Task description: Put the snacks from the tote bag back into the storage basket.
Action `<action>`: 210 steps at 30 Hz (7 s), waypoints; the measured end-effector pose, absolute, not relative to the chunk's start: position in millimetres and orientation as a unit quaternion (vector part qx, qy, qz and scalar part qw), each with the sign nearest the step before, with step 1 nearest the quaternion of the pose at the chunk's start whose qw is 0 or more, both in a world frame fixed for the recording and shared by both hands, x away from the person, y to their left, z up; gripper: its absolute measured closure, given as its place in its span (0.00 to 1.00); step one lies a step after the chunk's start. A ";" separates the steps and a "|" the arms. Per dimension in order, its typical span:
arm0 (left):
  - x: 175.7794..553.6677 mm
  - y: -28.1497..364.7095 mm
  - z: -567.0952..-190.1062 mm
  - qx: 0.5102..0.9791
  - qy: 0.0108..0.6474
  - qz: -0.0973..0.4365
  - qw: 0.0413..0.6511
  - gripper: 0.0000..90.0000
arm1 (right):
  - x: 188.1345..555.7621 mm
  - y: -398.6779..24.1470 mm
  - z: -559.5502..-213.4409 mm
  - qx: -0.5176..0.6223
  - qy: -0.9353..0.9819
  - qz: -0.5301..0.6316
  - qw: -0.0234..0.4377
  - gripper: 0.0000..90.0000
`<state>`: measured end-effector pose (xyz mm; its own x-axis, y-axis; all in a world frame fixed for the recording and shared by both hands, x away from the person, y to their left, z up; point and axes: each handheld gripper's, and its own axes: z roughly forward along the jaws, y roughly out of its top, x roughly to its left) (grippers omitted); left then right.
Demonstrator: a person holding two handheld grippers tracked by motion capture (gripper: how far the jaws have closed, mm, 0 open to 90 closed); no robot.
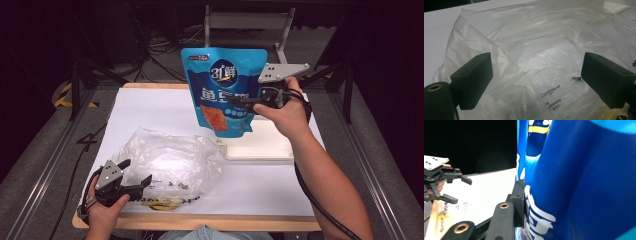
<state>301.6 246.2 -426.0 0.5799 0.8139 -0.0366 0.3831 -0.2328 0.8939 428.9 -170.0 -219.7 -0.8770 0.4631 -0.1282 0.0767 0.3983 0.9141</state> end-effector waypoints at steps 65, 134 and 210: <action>302.9 247.7 -426.6 0.749 0.404 0.229 0.472 0.12 | 505.1 -234.6 -318.5 0.241 0.801 0.502 0.220 0.73; 307.2 243.2 -428.0 0.754 0.404 0.222 0.467 0.12 | 448.8 -297.2 -294.6 0.287 0.765 0.526 0.235 0.26; 305.9 243.9 -426.9 0.756 0.400 0.217 0.472 0.12 | 344.7 -268.9 -425.9 0.258 0.839 0.458 0.141 0.09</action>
